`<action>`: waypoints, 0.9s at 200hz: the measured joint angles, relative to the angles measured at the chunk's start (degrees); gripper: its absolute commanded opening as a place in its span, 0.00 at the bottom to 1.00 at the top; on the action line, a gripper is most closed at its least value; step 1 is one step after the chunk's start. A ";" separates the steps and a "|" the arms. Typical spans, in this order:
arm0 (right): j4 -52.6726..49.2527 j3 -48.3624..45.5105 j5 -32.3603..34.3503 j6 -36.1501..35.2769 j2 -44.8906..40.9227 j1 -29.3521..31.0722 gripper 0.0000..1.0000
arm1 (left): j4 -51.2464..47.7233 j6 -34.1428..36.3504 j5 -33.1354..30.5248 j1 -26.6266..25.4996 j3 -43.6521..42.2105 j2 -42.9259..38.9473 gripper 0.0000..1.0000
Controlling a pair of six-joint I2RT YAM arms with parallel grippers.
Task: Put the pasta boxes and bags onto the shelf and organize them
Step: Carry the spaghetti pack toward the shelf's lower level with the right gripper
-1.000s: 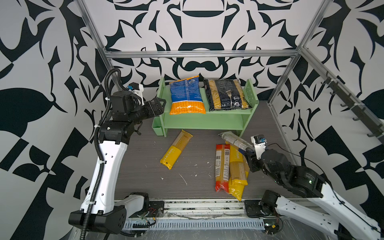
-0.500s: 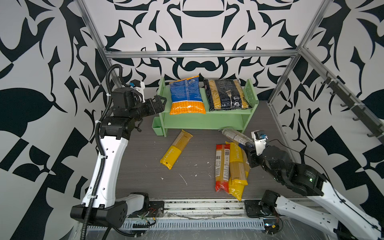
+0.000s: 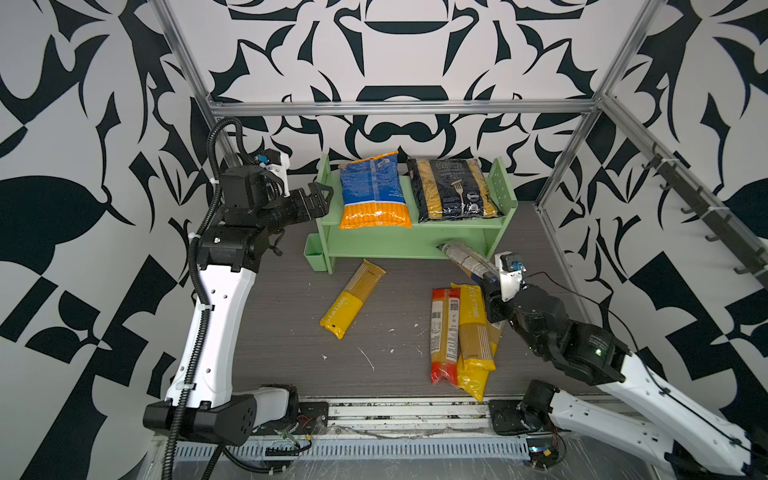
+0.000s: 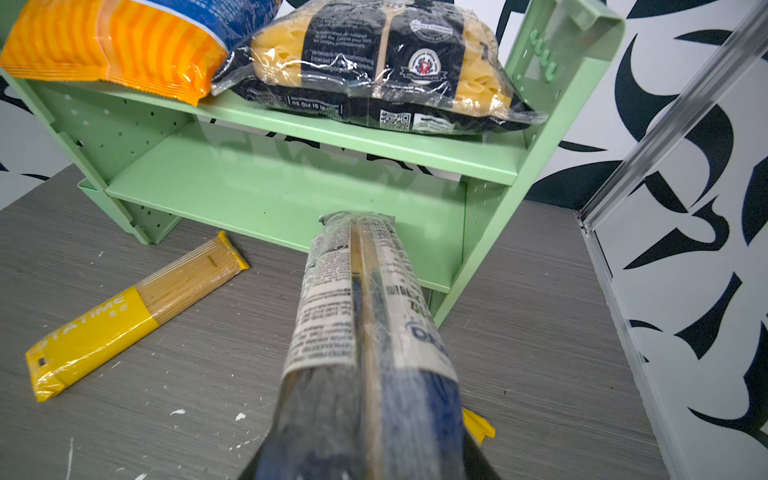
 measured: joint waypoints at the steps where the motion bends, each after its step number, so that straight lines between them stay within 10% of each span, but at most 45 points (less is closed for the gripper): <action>1: 0.07 -0.07 0.02 -0.02 0.09 0.00 0.00 | -0.02 0.07 0.00 0.00 0.04 0.11 1.00; 180: 18.80 -8.70 2.69 6.80 10.95 -8.87 0.00 | 0.24 2.67 -0.13 0.00 -4.20 0.61 0.99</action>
